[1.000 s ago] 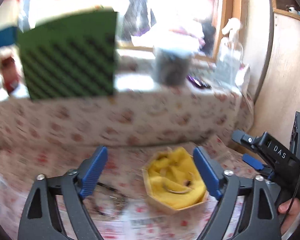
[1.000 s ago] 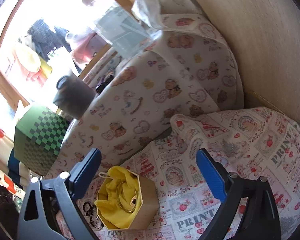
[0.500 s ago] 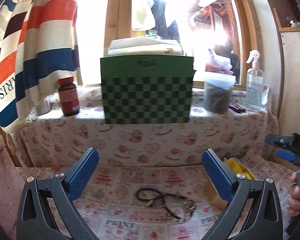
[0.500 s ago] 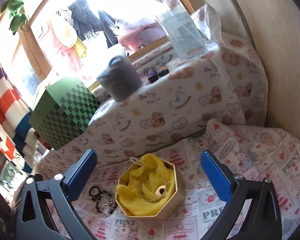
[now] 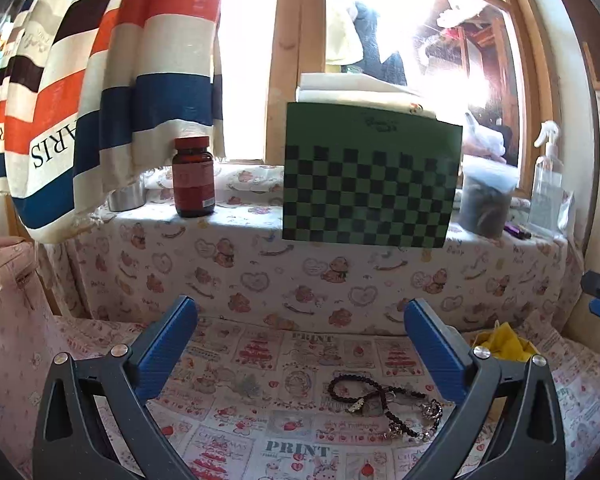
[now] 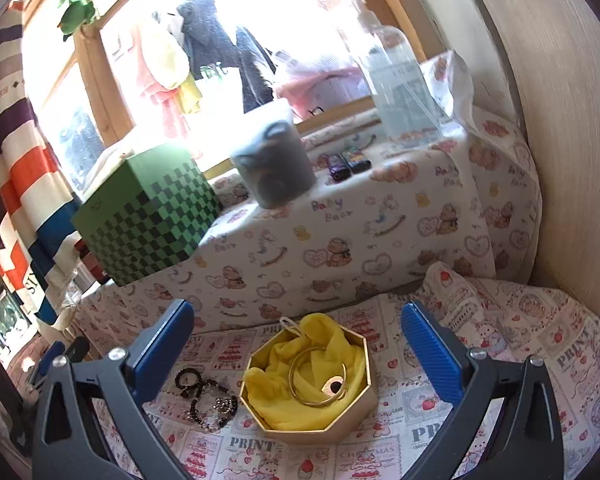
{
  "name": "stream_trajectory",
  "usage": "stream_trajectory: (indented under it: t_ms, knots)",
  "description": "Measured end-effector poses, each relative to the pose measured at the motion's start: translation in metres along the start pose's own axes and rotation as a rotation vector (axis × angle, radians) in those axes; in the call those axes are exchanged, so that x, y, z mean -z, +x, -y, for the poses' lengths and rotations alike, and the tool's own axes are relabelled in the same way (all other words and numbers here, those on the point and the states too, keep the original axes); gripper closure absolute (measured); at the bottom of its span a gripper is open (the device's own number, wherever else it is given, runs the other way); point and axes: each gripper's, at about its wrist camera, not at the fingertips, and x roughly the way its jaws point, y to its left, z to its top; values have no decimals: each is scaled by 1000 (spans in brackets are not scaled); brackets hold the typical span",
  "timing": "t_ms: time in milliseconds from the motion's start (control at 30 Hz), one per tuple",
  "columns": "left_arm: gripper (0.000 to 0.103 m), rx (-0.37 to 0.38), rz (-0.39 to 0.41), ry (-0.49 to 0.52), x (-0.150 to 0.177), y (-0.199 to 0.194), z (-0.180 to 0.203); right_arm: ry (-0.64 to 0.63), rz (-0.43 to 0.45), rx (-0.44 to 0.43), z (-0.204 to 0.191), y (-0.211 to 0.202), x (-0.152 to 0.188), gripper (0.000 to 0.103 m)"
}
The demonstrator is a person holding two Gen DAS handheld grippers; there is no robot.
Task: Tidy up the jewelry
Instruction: 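Move the left tool back toward the black bead bracelet, then close the left tool on the black bead bracelet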
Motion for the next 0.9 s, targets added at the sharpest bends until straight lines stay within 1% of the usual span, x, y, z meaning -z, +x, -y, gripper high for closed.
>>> stream_trajectory:
  t_ms: [100,167,267,367,433,467,500,533,600,633,700,767,800,900]
  knots:
    - [0,-2,-3,-37,-2,-1,-10,-42,16,-13,-10,-3,3,0]
    - [0,13,0,-63,-4,-2,-16,-65,17,-15,-15,-3,5,0]
    - [0,18,0,-66,-5,-2,-19,-92,24,-6,-18,-1,9,0]
    - [0,44,-58,-41,-2,9,-15,-101,16,20,-17,5,11,0]
    - [1,74,-123,-33,4,22,-11,-95,2,28,-15,9,12,0]
    - [8,93,-152,-26,6,28,-8,-90,-5,32,-14,11,13,0]
    - [22,108,-194,-16,10,35,-4,-84,-13,34,-13,13,13,0]
    - [28,115,-239,-4,14,42,0,-79,-22,33,-12,14,13,0]
    - [49,163,-320,-6,21,56,6,-73,-34,33,-11,15,13,0]
    - [54,187,-360,-12,25,62,8,-72,-34,36,-11,15,14,0]
    - [71,227,-441,-27,33,73,11,-78,-36,37,-12,15,13,0]
    - [82,263,-502,-42,40,82,13,-85,-42,44,-13,16,14,0]
    - [86,271,-528,-48,44,86,15,-84,-43,46,-13,16,14,0]
    - [87,283,-591,-54,55,95,21,-76,-57,43,-12,17,14,0]
